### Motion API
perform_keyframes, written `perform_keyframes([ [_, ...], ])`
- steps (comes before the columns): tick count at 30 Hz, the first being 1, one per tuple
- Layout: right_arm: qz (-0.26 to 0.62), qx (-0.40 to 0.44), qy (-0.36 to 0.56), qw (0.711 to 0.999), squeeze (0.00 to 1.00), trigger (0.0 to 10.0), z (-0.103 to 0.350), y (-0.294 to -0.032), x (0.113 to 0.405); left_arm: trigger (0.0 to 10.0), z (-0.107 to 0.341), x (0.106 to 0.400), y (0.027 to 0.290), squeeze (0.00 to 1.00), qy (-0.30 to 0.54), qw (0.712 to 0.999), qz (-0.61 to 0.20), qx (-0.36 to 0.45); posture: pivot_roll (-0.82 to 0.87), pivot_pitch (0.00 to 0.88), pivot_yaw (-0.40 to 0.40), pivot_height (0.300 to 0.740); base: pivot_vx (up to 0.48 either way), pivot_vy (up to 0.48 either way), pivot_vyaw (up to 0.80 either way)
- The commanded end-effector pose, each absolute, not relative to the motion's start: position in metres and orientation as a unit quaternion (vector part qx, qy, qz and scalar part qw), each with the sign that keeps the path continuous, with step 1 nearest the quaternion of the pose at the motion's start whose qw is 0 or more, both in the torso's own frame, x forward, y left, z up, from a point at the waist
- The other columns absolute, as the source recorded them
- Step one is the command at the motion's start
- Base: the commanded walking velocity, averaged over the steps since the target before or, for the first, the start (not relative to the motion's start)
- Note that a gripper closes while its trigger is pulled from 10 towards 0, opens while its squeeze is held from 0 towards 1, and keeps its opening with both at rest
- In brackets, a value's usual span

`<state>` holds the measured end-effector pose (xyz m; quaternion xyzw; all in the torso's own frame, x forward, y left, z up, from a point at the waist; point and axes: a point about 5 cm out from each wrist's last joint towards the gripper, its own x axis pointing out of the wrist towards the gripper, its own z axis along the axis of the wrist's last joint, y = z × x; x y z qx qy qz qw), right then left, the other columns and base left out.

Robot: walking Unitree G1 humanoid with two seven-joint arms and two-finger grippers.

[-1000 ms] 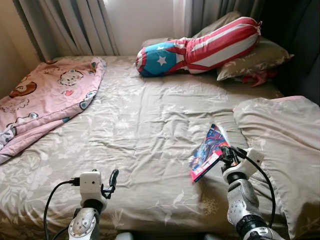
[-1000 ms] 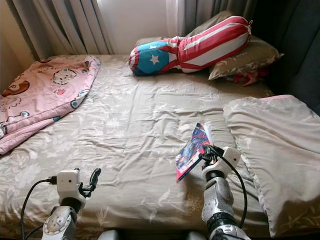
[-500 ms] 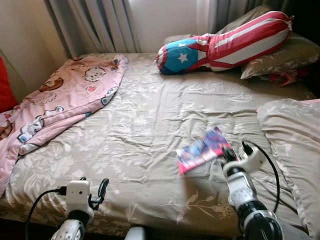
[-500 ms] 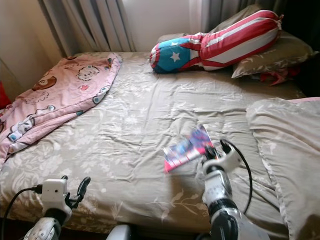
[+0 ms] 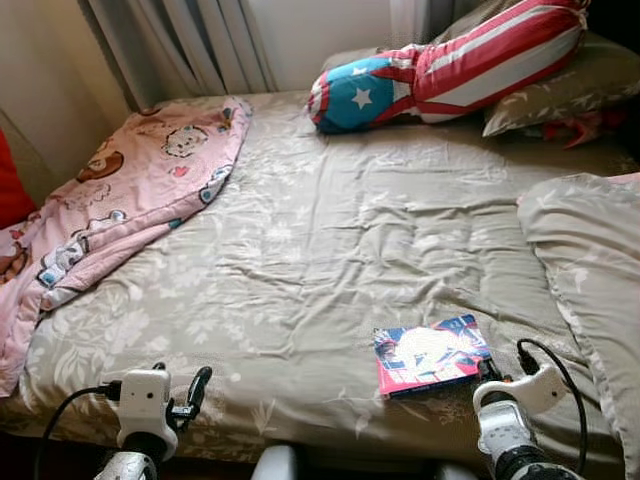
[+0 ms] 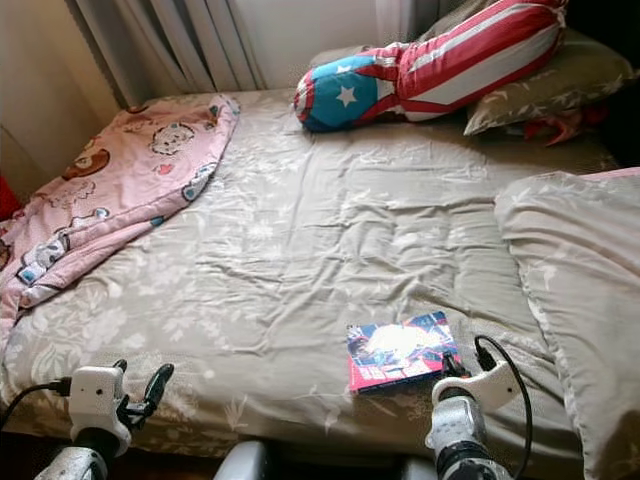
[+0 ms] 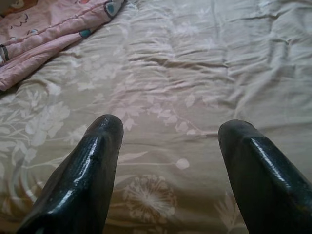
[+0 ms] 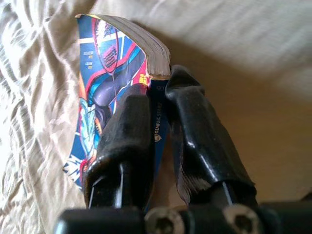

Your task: Clean up the room

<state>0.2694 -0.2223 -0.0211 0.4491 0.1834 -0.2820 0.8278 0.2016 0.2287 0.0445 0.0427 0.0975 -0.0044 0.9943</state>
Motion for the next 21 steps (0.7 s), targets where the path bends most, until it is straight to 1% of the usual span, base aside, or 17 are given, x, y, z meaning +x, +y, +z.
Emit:
perform_keyframes([
  [1, -0.287, 0.448, 0.189, 0.825, 0.00, 10.0, -0.0239, -0.2226, 0.2661, 10.0, 0.0456, 0.1990, 0.2335, 0.00, 0.106, 0.993, -0.005, 0.054, 0.21, 0.102, 0.132, 0.635, 0.000, 0.000, 0.00],
  [5, -0.286, 0.449, 0.186, 0.826, 0.00, 10.0, -0.0229, -0.2243, 0.2667, 10.0, 0.0447, 0.1977, 0.2346, 0.00, 0.113, 0.992, -0.004, 0.055, 0.21, 0.104, 0.133, 0.635, 0.000, 0.000, 0.00],
  [6, -0.287, 0.450, 0.185, 0.825, 0.94, 10.0, -0.0228, -0.2251, 0.2666, 10.0, 0.0448, 0.1979, 0.2346, 0.00, 0.113, 0.992, -0.005, 0.055, 0.21, 0.102, 0.134, 0.635, 0.000, 0.000, 0.00],
  [7, -0.289, 0.451, 0.183, 0.824, 0.95, 10.0, -0.0226, -0.2265, 0.2664, 10.0, 0.0451, 0.1984, 0.2346, 0.00, 0.113, 0.992, -0.005, 0.056, 0.21, 0.101, 0.135, 0.635, 0.000, 0.000, 0.00],
  [8, -0.290, 0.451, 0.183, 0.824, 0.95, 10.0, -0.0224, -0.2269, 0.2664, 10.0, 0.0451, 0.1988, 0.2347, 0.00, 0.113, 0.992, -0.005, 0.056, 0.21, 0.099, 0.135, 0.635, 0.000, 0.000, 0.00],
  [9, -0.292, 0.450, 0.183, 0.824, 0.90, 10.0, -0.0224, -0.2275, 0.2664, 10.0, 0.0452, 0.1994, 0.2348, 0.00, 0.113, 0.992, -0.005, 0.056, 0.21, 0.099, 0.135, 0.635, 0.000, 0.000, 0.00],
  [10, -0.296, 0.448, 0.184, 0.823, 0.71, 10.0, -0.0224, -0.2288, 0.2659, 10.0, 0.0459, 0.2002, 0.2350, 0.00, 0.112, 0.992, -0.004, 0.056, 0.21, 0.099, 0.135, 0.635, 0.000, 0.000, 0.00],
  [11, -0.299, 0.448, 0.184, 0.823, 0.31, 10.0, -0.0224, -0.2295, 0.2657, 10.0, 0.0461, 0.2008, 0.2351, 0.00, 0.112, 0.992, -0.004, 0.056, 0.21, 0.098, 0.137, 0.635, 0.000, 0.000, 0.00],
  [12, -0.301, 0.447, 0.184, 0.822, 0.00, 10.0, -0.0226, -0.2301, 0.2653, 10.0, 0.0463, 0.2012, 0.2351, 0.00, 0.112, 0.992, -0.004, 0.056, 0.21, 0.098, 0.137, 0.635, 0.000, 0.000, 0.00],
  [18, -0.301, 0.454, 0.183, 0.818, 0.00, 10.0, -0.0241, -0.2311, 0.2632, 10.0, 0.0461, 0.2034, 0.2341, 0.00, 0.113, 0.992, -0.006, 0.058, 0.20, 0.093, 0.136, 0.635, 0.000, 0.000, 0.00],
  [19, -0.301, 0.454, 0.185, 0.818, 0.35, 10.0, -0.0249, -0.2307, 0.2624, 10.0, 0.0460, 0.2031, 0.2341, 0.00, 0.113, 0.992, -0.006, 0.058, 0.20, 0.093, 0.136, 0.635, 0.000, 0.000, 0.00],
  [20, -0.299, 0.450, 0.193, 0.819, 0.73, 10.0, -0.0263, -0.2295, 0.2613, 10.0, 0.0456, 0.2031, 0.2340, 0.00, 0.113, 0.992, -0.006, 0.059, 0.20, 0.091, 0.135, 0.635, 0.000, 0.000, 0.00],
  [21, -0.293, 0.445, 0.199, 0.823, 1.00, 10.0, -0.0279, -0.2271, 0.2601, 10.0, 0.0448, 0.2030, 0.2339, 0.00, 0.114, 0.992, -0.006, 0.059, 0.20, 0.090, 0.134, 0.635, 0.000, 0.000, 0.00],
])
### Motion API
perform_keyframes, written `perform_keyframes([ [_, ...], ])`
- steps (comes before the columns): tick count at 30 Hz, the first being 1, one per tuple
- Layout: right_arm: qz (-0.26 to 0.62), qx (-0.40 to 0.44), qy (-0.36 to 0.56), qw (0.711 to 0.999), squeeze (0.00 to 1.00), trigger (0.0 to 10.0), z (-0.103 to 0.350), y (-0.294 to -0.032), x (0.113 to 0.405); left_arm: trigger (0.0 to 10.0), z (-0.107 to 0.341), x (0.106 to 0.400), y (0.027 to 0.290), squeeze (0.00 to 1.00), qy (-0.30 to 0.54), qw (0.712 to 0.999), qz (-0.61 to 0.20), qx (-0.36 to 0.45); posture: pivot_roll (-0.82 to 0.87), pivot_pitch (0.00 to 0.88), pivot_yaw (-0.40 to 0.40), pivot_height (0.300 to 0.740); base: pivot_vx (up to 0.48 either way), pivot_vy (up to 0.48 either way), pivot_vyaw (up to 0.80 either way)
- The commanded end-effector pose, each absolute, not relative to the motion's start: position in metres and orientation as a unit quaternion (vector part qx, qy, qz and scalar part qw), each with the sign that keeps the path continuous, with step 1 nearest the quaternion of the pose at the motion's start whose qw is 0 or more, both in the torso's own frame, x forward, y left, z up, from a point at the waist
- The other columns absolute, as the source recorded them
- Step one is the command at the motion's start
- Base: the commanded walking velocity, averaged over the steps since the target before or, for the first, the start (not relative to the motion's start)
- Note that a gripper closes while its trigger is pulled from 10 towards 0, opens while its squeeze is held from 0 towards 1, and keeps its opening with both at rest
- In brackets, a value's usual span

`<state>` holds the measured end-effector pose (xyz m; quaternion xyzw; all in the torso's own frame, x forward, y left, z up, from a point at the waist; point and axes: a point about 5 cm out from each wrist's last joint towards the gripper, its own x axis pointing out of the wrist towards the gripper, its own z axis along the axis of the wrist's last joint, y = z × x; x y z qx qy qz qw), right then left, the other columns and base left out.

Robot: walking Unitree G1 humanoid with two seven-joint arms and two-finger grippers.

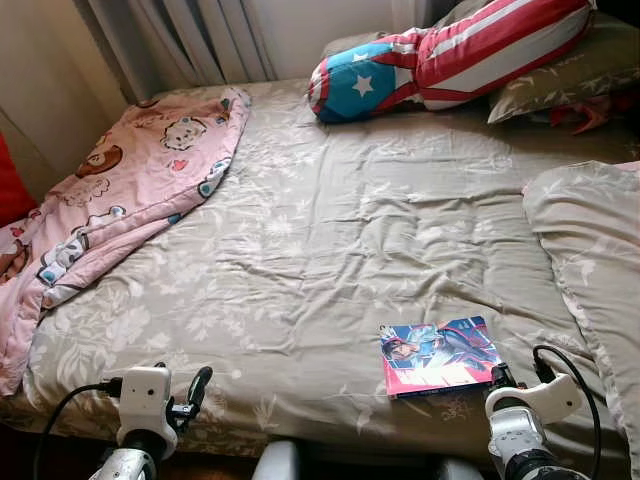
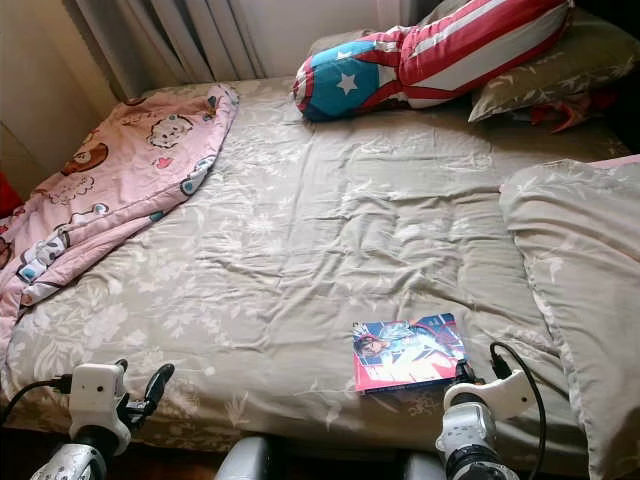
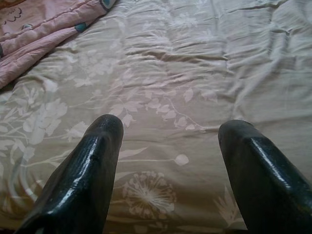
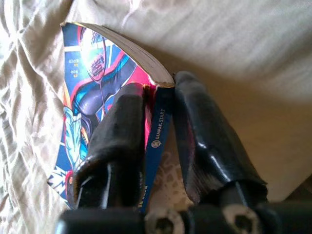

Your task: Clean up the room

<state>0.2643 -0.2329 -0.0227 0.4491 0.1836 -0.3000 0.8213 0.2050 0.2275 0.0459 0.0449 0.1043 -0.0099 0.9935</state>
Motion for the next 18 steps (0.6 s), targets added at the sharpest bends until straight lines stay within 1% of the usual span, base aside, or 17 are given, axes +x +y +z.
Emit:
perform_keyframes([
  [1, -0.292, 0.445, 0.200, 0.823, 1.00, 10.0, -0.029, -0.226, 0.260, 10.0, 0.044, 0.203, 0.234, 0.00, 0.115, 0.992, -0.007, 0.059, 0.20, 0.090, 0.134, 0.635, 0.000, 0.000, 0.00],
  [4, -0.300, 0.444, 0.204, 0.819, 1.00, 10.0, -0.031, -0.226, 0.256, 10.0, 0.044, 0.203, 0.234, 0.00, 0.115, 0.992, -0.007, 0.059, 0.20, 0.090, 0.134, 0.635, 0.000, 0.000, 0.00],
  [5, -0.300, 0.442, 0.209, 0.819, 0.00, 10.0, -0.033, -0.225, 0.255, 10.0, 0.044, 0.204, 0.233, 0.00, 0.116, 0.992, -0.007, 0.059, 0.19, 0.088, 0.133, 0.635, 0.000, 0.000, 0.00],
  [10, -0.305, 0.438, 0.224, 0.815, 0.00, 10.0, -0.041, -0.221, 0.245, 10.0, 0.043, 0.205, 0.231, 0.00, 0.115, 0.992, -0.007, 0.059, 0.19, 0.085, 0.131, 0.635, 0.000, 0.000, 0.00],
  [18, -0.315, 0.432, 0.236, 0.811, 0.00, 10.0, -0.047, -0.222, 0.235, 10.0, 0.043, 0.208, 0.228, 0.00, 0.111, 0.992, -0.007, 0.056, 0.19, 0.078, 0.124, 0.635, 0.000, 0.000, 0.00],
])
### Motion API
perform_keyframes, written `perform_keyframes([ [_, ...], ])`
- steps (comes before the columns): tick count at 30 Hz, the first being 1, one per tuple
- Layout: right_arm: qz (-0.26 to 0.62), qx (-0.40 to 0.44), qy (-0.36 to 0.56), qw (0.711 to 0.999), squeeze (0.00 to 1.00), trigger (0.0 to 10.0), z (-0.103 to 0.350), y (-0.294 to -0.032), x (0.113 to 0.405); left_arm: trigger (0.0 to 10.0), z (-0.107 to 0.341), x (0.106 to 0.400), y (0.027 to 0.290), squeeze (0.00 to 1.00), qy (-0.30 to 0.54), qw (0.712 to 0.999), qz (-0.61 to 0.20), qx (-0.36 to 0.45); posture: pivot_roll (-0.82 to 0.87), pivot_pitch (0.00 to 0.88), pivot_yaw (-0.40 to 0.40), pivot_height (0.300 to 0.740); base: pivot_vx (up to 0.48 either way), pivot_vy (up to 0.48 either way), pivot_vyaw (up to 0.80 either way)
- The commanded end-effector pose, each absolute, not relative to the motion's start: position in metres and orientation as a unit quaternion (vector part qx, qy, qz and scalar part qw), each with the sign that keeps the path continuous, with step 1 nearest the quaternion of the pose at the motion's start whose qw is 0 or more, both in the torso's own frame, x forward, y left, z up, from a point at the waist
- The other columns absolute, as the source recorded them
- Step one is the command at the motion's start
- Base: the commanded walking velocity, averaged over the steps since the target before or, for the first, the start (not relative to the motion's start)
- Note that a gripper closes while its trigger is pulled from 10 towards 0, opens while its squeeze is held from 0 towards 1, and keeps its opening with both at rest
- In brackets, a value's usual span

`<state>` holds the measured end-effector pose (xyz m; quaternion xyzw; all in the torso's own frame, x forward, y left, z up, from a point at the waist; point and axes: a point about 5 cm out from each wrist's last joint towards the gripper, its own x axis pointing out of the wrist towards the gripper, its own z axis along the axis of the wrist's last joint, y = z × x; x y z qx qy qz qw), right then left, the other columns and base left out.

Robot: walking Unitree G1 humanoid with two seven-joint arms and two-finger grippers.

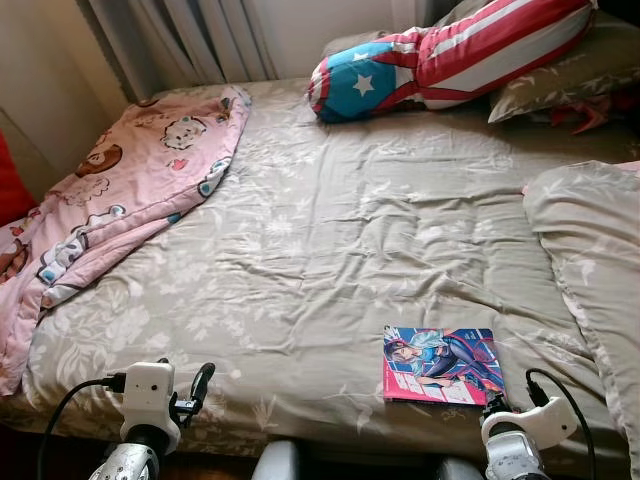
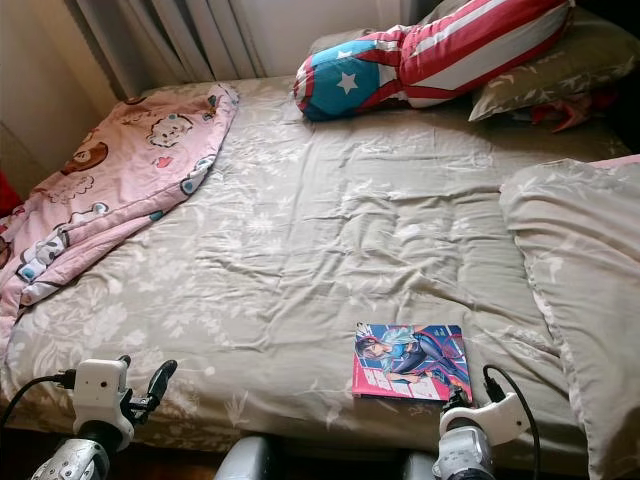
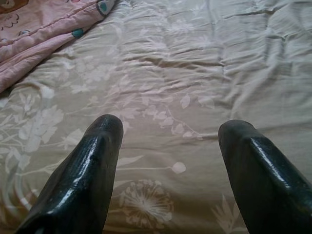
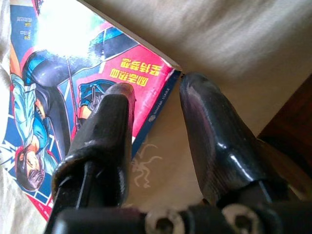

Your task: Clean up the room

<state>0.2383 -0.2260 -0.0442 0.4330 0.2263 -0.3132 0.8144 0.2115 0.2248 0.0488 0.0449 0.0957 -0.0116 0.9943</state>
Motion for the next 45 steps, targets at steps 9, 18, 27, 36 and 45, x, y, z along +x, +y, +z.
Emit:
perform_keyframes([
  [9, -0.311, 0.432, 0.208, 0.820, 0.00, 10.0, -0.038, -0.231, 0.245, 10.0, 0.043, 0.209, 0.227, 0.00, 0.111, 0.992, -0.008, 0.055, 0.18, 0.075, 0.124, 0.635, 0.000, 0.000, 0.00],
  [18, -0.304, 0.413, 0.214, 0.831, 0.00, 10.0, -0.043, -0.232, 0.236, 10.0, 0.039, 0.217, 0.225, 0.00, 0.110, 0.993, -0.008, 0.051, 0.16, 0.037, 0.118, 0.635, 0.000, 0.000, 0.00],
  [27, -0.160, 0.237, 0.200, 0.937, 0.00, 10.0, -0.037, -0.219, 0.235, 10.0, 0.023, 0.242, 0.211, 0.00, 0.120, 0.993, -0.006, 0.017, 0.06, 0.000, 0.108, 0.635, 0.000, 0.000, 0.00],
  [36, -0.091, 0.211, 0.203, 0.952, 0.00, 10.0, -0.048, -0.199, 0.216, 10.0, -0.009, 0.245, 0.202, 0.00, 0.190, 0.982, -0.019, 0.002, 0.00, 0.000, 0.077, 0.650, 0.000, 0.000, 0.00],
  [45, -0.082, 0.179, 0.291, 0.936, 0.00, 10.0, -0.064, -0.195, 0.201, 10.0, -0.047, 0.226, 0.205, 0.00, 0.309, 0.951, 0.012, 0.009, -0.01, 0.000, 0.033, 0.705, 0.000, 0.000, 0.00],
])
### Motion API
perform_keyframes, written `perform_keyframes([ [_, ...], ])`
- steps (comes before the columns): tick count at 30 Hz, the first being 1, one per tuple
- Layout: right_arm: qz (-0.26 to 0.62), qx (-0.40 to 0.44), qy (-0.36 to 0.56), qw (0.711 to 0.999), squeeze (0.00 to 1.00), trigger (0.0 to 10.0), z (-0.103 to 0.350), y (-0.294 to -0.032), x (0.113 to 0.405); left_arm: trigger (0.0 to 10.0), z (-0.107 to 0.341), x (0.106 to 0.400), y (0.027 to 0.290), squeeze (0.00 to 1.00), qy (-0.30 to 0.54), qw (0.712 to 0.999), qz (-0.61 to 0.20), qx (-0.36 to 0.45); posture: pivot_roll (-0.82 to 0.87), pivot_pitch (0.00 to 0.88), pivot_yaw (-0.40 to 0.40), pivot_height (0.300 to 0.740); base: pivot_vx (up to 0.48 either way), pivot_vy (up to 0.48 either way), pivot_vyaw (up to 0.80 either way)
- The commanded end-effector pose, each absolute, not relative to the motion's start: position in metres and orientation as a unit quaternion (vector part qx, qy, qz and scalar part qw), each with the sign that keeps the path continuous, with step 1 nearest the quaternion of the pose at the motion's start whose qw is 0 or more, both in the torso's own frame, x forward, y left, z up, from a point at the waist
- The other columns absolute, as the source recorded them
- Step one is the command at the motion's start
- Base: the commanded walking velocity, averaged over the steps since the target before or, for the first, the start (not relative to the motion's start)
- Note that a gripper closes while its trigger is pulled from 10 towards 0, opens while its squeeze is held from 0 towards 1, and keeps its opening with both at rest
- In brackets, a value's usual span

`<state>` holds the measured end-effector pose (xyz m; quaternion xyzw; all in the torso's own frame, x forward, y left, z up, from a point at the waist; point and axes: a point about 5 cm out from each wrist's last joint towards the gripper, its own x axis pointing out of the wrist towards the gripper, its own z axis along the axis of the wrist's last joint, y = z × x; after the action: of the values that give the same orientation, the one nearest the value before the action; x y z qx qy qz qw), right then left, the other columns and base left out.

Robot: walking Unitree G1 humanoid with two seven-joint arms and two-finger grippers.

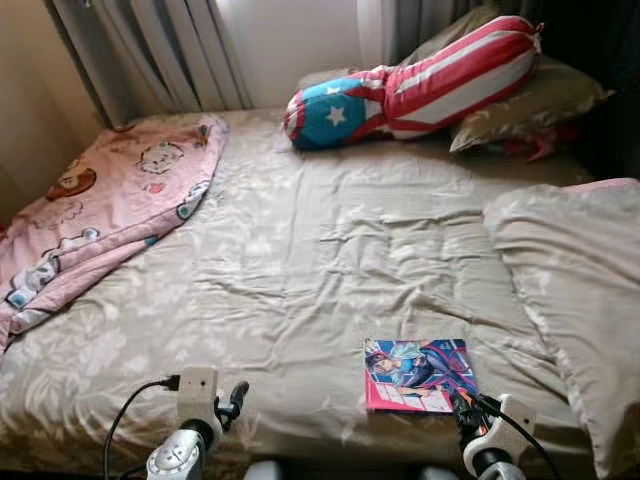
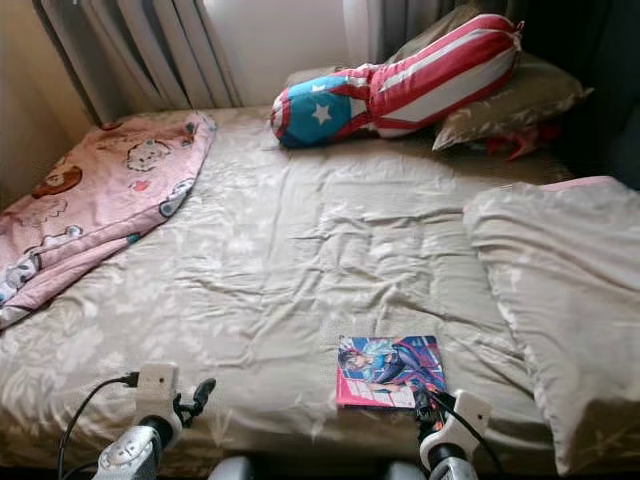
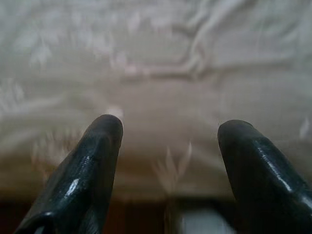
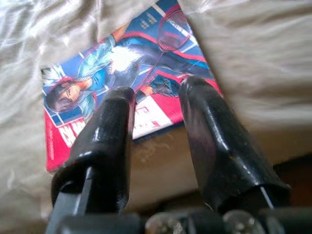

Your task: Clean up the room

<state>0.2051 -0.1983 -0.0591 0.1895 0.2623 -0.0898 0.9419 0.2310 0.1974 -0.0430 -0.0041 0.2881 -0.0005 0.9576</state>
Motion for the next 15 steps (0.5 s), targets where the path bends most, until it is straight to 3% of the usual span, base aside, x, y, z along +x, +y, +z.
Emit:
perform_keyframes([
  [1, -0.082, 0.179, 0.291, 0.936, 0.00, 10.0, -0.064, -0.195, 0.201, 10.0, -0.047, 0.226, 0.205, 0.00, 0.309, 0.951, 0.012, 0.009, -0.01, 0.000, 0.033, 0.705, 0.000, 0.000, 0.00],
  [7, -0.101, 0.157, 0.342, 0.921, 0.00, 10.0, -0.074, -0.202, 0.185, 10.0, -0.063, 0.207, 0.210, 0.00, 0.369, 0.929, 0.039, 0.007, -0.04, 0.000, 0.036, 0.719, 0.000, 0.000, 0.00],
  [15, -0.096, 0.129, 0.390, 0.907, 0.00, 10.0, -0.085, -0.203, 0.166, 10.0, -0.068, 0.202, 0.205, 0.00, 0.378, 0.925, 0.040, -0.001, -0.04, 0.000, 0.025, 0.719, 0.000, 0.000, 0.00],
])
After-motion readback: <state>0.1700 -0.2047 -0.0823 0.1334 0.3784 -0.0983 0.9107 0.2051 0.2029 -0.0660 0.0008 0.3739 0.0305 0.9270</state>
